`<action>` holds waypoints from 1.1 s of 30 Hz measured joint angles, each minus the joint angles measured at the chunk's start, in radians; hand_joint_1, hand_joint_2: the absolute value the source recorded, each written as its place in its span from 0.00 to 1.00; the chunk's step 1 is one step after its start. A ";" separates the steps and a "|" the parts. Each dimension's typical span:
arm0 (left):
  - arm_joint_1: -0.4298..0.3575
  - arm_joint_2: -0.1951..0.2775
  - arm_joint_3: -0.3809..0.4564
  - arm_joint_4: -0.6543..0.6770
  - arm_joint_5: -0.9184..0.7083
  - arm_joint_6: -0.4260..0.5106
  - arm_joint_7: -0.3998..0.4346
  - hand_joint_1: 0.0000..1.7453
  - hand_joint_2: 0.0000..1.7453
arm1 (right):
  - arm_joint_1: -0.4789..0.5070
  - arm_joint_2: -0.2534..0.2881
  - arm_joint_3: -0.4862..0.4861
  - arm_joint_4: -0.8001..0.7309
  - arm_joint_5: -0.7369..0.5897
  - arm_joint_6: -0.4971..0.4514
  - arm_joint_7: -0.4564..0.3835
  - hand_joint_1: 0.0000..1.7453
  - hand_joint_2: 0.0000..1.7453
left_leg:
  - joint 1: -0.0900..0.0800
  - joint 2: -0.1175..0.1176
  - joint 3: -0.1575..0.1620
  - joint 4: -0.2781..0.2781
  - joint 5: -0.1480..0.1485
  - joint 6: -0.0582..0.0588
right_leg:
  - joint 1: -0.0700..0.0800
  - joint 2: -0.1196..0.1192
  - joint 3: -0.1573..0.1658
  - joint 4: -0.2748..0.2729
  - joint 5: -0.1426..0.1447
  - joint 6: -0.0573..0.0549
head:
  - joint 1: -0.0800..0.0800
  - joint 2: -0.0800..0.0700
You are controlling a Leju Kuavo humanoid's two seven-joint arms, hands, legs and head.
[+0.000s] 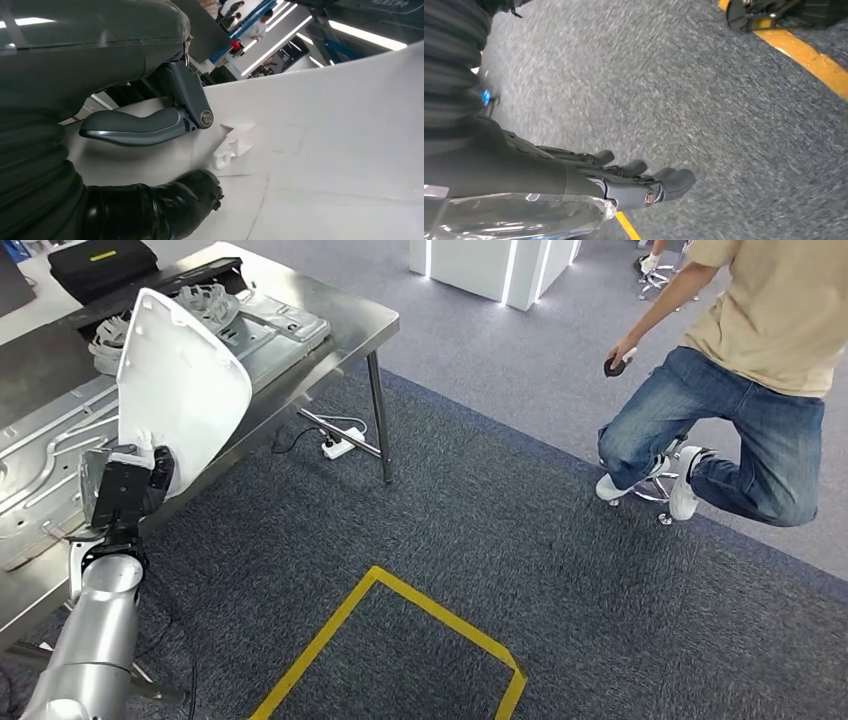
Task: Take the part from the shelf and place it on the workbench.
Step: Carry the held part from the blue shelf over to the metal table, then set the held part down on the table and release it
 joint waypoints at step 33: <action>-0.024 -0.015 -0.001 0.013 -0.058 0.086 0.058 1.00 1.00 | -0.008 0.002 -0.001 0.000 0.010 0.001 0.008 0.00 1.00 | 0.008 0.002 -0.052 0.036 0.029 -0.012 | 0.008 0.003 0.041 -0.012 -0.022 -0.015 | 0.000 0.000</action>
